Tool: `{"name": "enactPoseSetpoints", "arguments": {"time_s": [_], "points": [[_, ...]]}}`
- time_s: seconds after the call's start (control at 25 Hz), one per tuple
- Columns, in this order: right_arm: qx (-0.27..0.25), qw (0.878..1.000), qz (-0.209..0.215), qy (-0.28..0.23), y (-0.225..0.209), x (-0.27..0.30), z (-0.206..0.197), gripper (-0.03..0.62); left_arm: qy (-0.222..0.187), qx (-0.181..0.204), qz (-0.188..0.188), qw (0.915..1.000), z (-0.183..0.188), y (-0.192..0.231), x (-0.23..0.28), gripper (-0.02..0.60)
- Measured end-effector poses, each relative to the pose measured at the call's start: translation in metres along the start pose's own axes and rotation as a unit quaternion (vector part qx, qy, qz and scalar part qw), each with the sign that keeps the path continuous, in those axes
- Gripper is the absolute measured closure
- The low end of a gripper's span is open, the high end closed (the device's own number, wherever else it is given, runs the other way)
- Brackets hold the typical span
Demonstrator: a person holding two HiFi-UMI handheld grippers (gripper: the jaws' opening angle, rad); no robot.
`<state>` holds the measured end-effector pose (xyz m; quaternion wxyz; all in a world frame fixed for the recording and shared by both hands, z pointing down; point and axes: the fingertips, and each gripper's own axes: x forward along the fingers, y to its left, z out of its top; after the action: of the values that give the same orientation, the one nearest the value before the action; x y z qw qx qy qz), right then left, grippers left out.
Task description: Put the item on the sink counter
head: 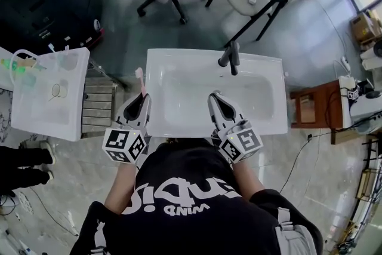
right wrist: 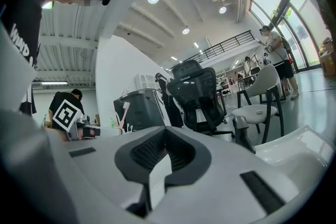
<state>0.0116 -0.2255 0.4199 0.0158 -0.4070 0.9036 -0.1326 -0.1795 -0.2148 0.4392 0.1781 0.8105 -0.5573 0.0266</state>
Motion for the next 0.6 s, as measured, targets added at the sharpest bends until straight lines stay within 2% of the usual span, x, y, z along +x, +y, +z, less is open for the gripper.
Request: {"name": "enactPoseSetpoints", "arguments": {"time_s": [0.16,0.36,0.6], "points": [[-0.004,1.000,0.005,-0.002,-0.007,0.001,0.003,0.576,0.013,-0.006,0.013,0.9998,-0.013,0.008,0.011,0.525],[-0.001,1.000,0.011,0.001,-0.013,0.000,0.002,0.576,0.056,-0.003,0.030,0.9980,-0.038,0.016,0.026,0.525],[-0.002,1.000,0.019,0.001,-0.015,0.001,0.001,0.576,0.089,-0.009,0.049,0.9948,-0.072,0.029,0.042,0.525]]}}
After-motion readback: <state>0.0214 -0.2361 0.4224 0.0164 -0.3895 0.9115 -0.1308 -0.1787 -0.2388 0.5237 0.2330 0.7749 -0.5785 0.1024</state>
